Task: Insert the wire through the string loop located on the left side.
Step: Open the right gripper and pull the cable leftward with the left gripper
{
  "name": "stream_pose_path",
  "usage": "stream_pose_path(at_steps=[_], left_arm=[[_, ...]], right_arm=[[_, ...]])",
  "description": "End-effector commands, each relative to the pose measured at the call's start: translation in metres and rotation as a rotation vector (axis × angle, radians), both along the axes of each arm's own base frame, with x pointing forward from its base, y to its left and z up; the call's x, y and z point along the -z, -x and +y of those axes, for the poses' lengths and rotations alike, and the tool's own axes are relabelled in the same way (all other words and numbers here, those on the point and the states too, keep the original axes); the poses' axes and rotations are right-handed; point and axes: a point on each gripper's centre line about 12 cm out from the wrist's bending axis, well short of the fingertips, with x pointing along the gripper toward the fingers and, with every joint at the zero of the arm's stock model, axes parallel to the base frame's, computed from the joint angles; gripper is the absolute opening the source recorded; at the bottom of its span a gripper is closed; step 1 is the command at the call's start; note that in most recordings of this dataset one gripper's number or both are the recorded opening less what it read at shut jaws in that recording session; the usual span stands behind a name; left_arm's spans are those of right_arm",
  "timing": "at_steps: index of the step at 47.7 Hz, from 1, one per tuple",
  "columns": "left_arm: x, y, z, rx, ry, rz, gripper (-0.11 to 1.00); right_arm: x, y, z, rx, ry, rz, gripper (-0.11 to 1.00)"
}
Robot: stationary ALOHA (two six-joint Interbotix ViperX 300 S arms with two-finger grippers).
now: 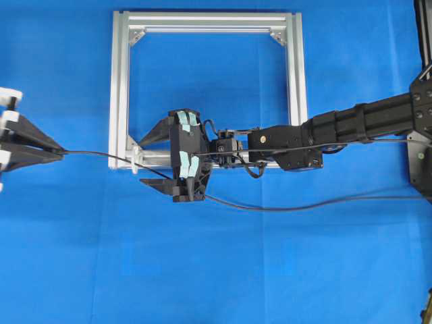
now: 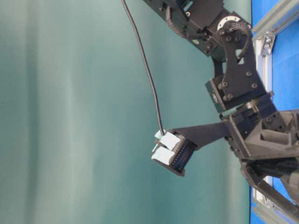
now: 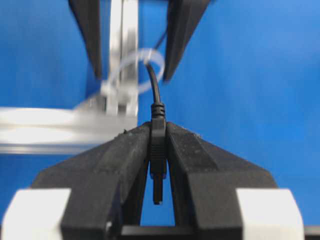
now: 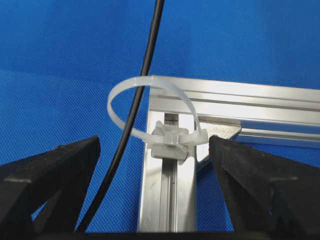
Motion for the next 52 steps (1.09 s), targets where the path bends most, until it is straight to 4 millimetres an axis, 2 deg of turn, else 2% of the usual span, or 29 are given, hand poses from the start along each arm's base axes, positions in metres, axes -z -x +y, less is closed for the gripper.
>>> stream_pose_path(at_steps=[1,16,52], left_arm=[[-0.022,0.005,0.0,0.008,-0.001,-0.057,0.08],[-0.041,0.02,0.002,0.015,-0.027,-0.062,0.08],[-0.03,0.017,0.001,0.024,-0.052,-0.017,0.08]], right_arm=[[-0.018,-0.002,-0.001,0.001,0.002,-0.043,0.96],[-0.02,-0.003,-0.004,0.004,0.005,-0.048,0.96],[-0.019,-0.003,-0.005,0.007,0.005,-0.049,0.96]])
